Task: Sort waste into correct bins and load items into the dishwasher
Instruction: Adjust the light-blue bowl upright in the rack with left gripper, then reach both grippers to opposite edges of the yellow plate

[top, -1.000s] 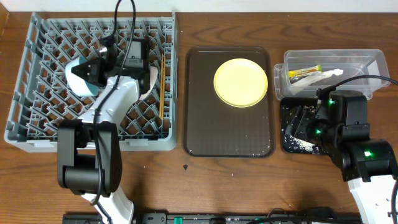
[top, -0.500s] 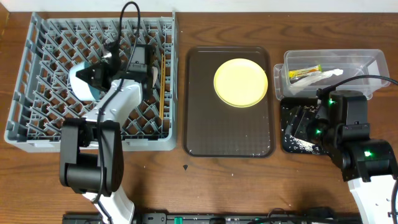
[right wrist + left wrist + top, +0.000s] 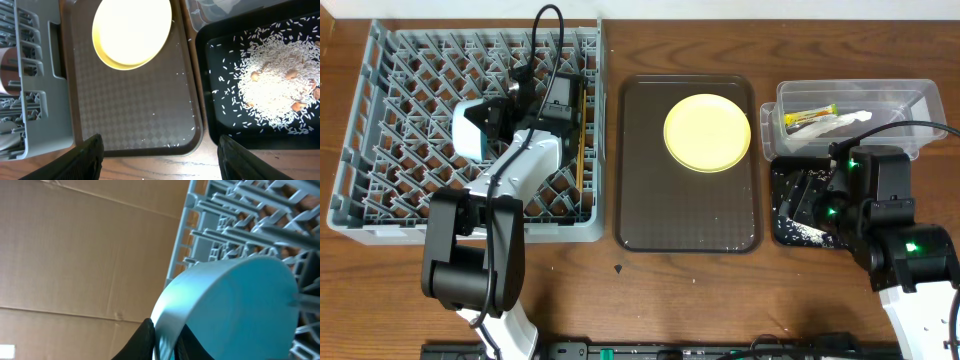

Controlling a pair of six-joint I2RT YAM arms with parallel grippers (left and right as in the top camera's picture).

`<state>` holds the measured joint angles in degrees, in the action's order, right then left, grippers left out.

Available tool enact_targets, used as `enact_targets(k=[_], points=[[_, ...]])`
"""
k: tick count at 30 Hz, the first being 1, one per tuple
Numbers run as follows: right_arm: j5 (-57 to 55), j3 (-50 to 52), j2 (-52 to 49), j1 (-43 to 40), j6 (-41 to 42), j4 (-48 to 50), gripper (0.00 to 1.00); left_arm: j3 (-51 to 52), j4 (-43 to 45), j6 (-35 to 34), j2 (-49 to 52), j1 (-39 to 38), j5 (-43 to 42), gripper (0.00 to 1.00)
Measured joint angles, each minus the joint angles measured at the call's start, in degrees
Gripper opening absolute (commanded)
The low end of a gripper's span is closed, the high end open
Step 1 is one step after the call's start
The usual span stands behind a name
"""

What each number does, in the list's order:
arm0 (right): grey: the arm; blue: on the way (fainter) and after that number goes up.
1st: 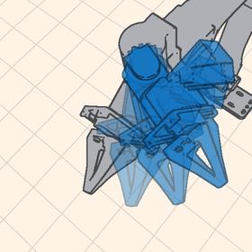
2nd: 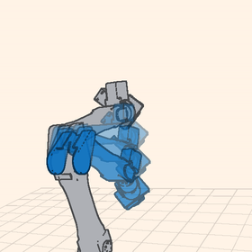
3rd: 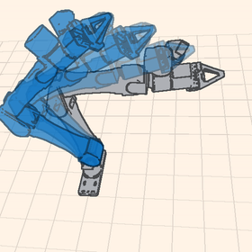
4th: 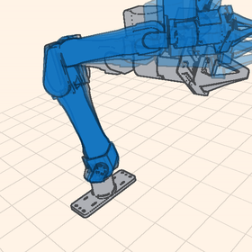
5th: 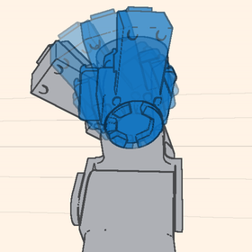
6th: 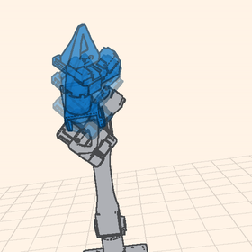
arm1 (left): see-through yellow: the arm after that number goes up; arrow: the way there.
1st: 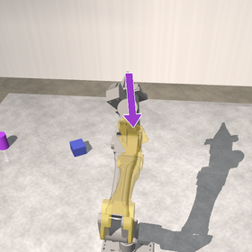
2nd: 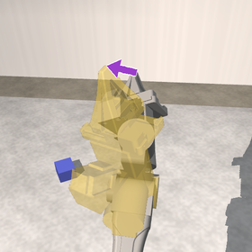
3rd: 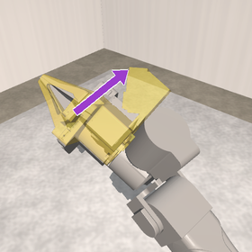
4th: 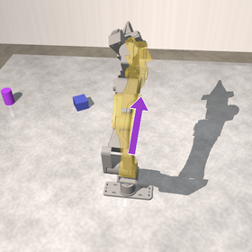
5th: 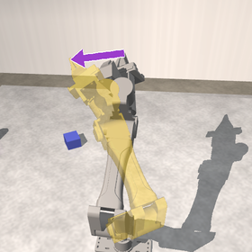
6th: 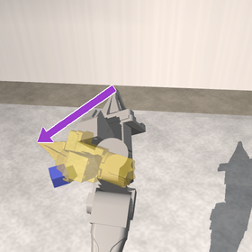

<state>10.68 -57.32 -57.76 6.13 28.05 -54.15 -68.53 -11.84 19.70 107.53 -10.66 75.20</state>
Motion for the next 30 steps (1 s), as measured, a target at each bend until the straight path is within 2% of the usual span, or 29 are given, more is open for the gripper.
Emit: enact_targets(k=[1,4,9,16,22,30], points=[[0.0,0.0,0.0,0.0,0.0,-0.02,0.71,0.07,0.37,0.02,0.0,0.0,-0.31,0.25],[0.0,0.02,0.0,0.0,0.0,-0.02,0.71,0.26,1.53,-0.15,0.0,0.0,-1.44,0.29],[0.02,0.0,0.0,0.0,0.0,-0.02,0.71,0.48,3.48,0.07,0.07,0.0,-2.6,0.49],[0.02,0.02,0.0,0.0,0.0,-0.02,0.71,0.52,6.03,2.47,0.04,-0.42,-2.86,0.61],[0.02,0.0,0.0,0.0,0.0,-0.02,0.7,0.55,6.14,3.23,-2.16,-4.24,-3.43,0.65],[0.02,0.0,0.0,-0.02,0.0,-0.04,0.7,0.55,4.33,3.02,-12.59,-9.4,-7.85,0.66]])
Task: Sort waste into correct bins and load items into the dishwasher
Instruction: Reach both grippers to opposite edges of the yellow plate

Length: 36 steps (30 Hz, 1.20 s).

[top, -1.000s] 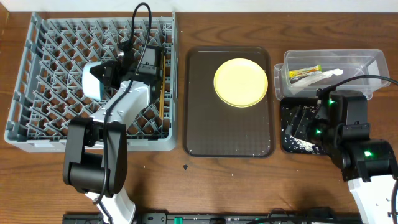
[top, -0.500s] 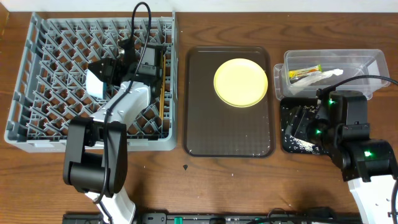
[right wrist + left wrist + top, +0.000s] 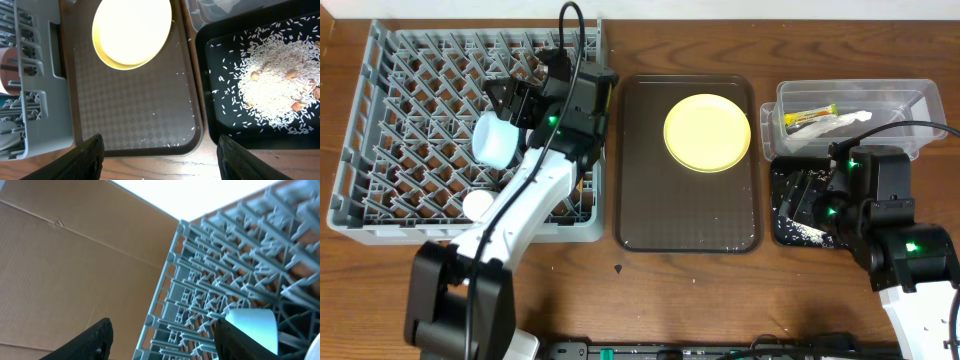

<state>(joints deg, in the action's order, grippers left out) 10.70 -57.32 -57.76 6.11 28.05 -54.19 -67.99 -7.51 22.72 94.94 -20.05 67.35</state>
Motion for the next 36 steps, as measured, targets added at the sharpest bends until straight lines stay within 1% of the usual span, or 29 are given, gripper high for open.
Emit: enact_targets(k=[4,7,9,11,13,15,16,18,21,24,28,29,34,35,36], points=[[0.0,0.02,0.0,0.02,0.0,-0.66,0.71,0.0,-2.43,-0.68,-0.83,-1.44,-0.72,0.66],[0.0,0.0,0.0,0.02,0.0,-1.03,0.71,0.0,-4.94,-2.32,-1.29,-5.29,-3.82,0.65],[0.0,0.02,0.0,0.0,0.0,-1.05,0.71,0.0,-7.87,-4.22,-2.21,-9.68,-8.66,0.65],[0.02,0.0,0.0,0.02,0.0,-1.07,0.71,0.0,-11.13,-7.02,-3.61,-14.53,-15.74,0.65],[0.0,0.02,0.0,0.02,0.0,-1.07,0.71,0.0,-12.57,-10.25,-4.87,-18.62,-23.69,0.64],[0.0,0.0,0.0,0.02,0.0,-1.09,0.71,0.0,-13.57,-15.65,-5.62,-21.2,-32.7,0.64],[0.0,0.02,0.0,0.02,0.0,-1.09,0.71,0.0,-13.77,-19.04,-5.75,-21.9,-37.48,0.59],[0.02,0.0,0.0,0.02,0.0,-1.11,0.71,0.0,-14.08,-26.75,-5.75,-21.99,-46.73,0.55],[0.0,0.0,0.0,0.02,0.0,-1.29,0.71,0.0,-14.12,-38.01,-5.73,-20.39,-57.77,0.54],[0.0,0.02,0.0,0.02,0.0,-1.33,0.71,0.0,-12.85,-46.45,-5.11,-18.12,-64.98,0.55],[0.0,0.02,0.0,0.02,0.0,-1.42,0.71,-0.02,-10.69,-53.51,-1.95,-15.52,-71.6,0.56],[0.0,0.02,0.0,0.0,0.0,-1.44,0.68,-0.02,-10.56,-54.34,-0.98,-15.15,-72.54,0.6],[0.04,0.11,-0.17,0.02,-0.11,1.07,0.41,-0.02,-12.04,-57.27,3.91,-13.42,-76.3,0.6],[0.02,0.22,-0.44,0.04,0.11,2.27,0.4,0.0,-12.2,-57.53,4.11,-13.09,-76.72,0.62],[-0.04,0.48,-1.03,0.15,0.46,3.78,0.41,0.0,-12.24,-57.59,4.07,-12.81,-77.15,0.65]])
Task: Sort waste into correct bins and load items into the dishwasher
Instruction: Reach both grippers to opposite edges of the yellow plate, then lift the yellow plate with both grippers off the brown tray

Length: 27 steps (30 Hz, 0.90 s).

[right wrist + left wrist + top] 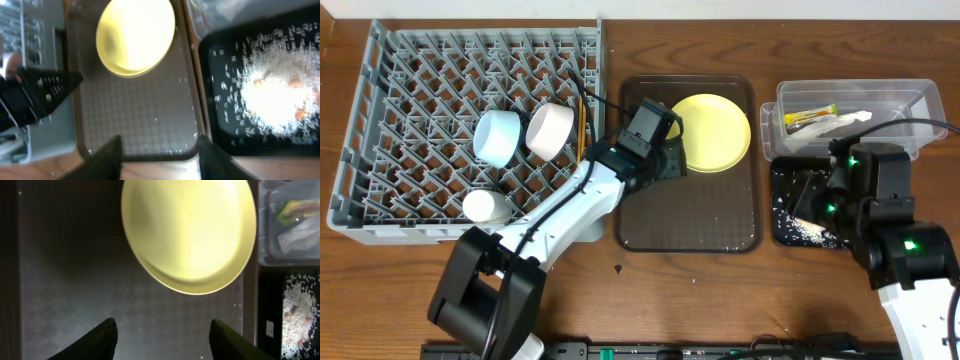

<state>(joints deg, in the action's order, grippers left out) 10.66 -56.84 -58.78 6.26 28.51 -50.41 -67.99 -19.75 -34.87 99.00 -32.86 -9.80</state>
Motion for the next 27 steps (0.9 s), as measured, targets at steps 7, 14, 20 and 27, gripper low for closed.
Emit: enact_targets(k=[7,14,20,27], points=[[-0.04,1.42,-10.91,2.86,3.63,8.15,0.47,0.0,-2.91,1.01,-8.13,2.27,-4.26,0.8],[-1.84,1.6,-25.68,9.16,9.09,20.81,0.5,-0.02,-10.58,5.68,-20.33,2.67,-8.2,0.8],[-8.07,1.79,-35.67,14.53,14.56,29.86,0.54,-0.02,-17.81,7.91,-25.11,2.67,-8.98,0.8],[-14.73,1.86,-43.56,16.79,20.57,33.79,0.48,-0.02,-21.9,8.17,-25.81,2.67,-9.35,0.8]])
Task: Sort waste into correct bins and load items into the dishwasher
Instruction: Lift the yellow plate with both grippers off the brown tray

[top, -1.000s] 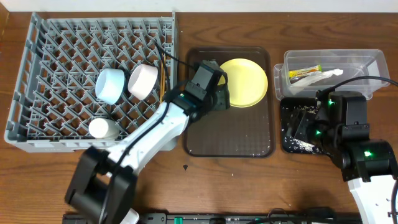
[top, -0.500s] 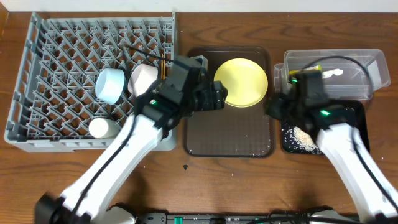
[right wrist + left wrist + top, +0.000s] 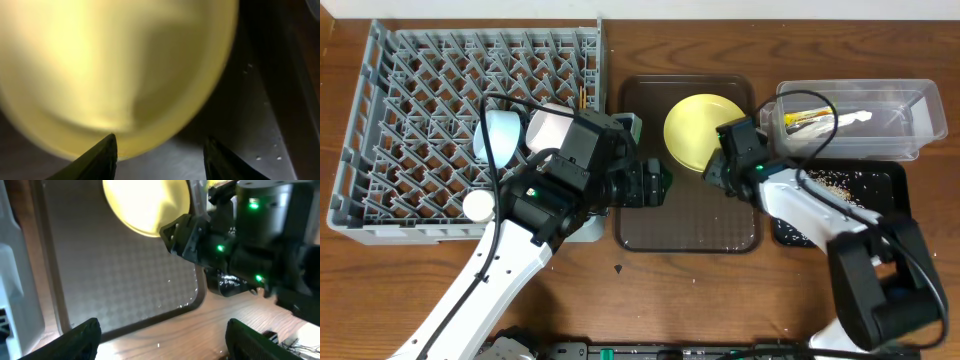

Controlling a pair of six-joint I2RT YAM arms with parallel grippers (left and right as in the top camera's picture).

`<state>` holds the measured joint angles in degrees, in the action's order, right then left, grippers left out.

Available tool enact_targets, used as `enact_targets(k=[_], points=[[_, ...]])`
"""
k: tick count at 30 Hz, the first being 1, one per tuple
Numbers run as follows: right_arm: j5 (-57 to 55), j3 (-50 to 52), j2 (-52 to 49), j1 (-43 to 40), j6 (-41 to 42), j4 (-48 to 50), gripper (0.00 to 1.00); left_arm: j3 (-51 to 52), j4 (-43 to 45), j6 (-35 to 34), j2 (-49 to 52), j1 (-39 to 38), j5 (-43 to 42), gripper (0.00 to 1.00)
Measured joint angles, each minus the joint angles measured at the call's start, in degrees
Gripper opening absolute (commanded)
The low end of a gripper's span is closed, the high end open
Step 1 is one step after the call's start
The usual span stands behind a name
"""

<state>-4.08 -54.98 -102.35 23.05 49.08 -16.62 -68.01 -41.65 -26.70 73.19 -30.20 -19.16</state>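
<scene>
A yellow plate (image 3: 701, 128) lies at the far end of the brown tray (image 3: 688, 222). My right gripper (image 3: 717, 166) is open low over the plate's near edge; in the right wrist view the plate (image 3: 115, 65) fills the frame just ahead of the gripper (image 3: 162, 157). My left gripper (image 3: 658, 186) is open over the tray's left side with nothing in it. The left wrist view shows the plate (image 3: 145, 205) and the right arm (image 3: 240, 245) beyond this gripper (image 3: 162, 340). A pale blue cup (image 3: 498, 134) and a white cup (image 3: 551, 127) lie in the grey dish rack (image 3: 380, 120).
Another small white piece (image 3: 477, 205) sits in the rack's near part. A clear bin (image 3: 900, 100) with wrappers stands at the back right. In front of it is a black tray (image 3: 840, 185) with rice. Bare wooden table runs along the front.
My right gripper has moved left from over the black rice tray to the plate's near edge. My left gripper has drawn back from beside the plate to the tray's left side.
My left gripper held the pale blue cup over the rack. A second later the cup lay in the rack and the gripper was open. Then the left gripper was over the tray by the plate while the right stayed at the rice tray. Now the right is at the plate.
</scene>
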Motion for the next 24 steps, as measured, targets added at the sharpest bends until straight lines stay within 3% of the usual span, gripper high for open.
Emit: enact_targets(k=[4,8,18,24], points=[[-1.81,-0.02,-1.14,0.0,2.47,0.87,0.16,0.0,-0.79,0.02,0.0,0.0,-0.02,0.8],[-2.4,-0.11,-1.49,-0.02,3.96,-0.46,0.02,0.0,-0.9,0.02,0.0,0.0,-0.02,0.8],[-0.81,-0.37,2.19,-0.37,0.79,-7.76,0.01,0.0,-0.96,0.22,0.0,0.42,2.14,0.89],[5.35,0.42,15.21,-3.58,-9.7,-8.76,0.01,0.0,-0.94,0.22,0.0,5.14,0.55,0.92]])
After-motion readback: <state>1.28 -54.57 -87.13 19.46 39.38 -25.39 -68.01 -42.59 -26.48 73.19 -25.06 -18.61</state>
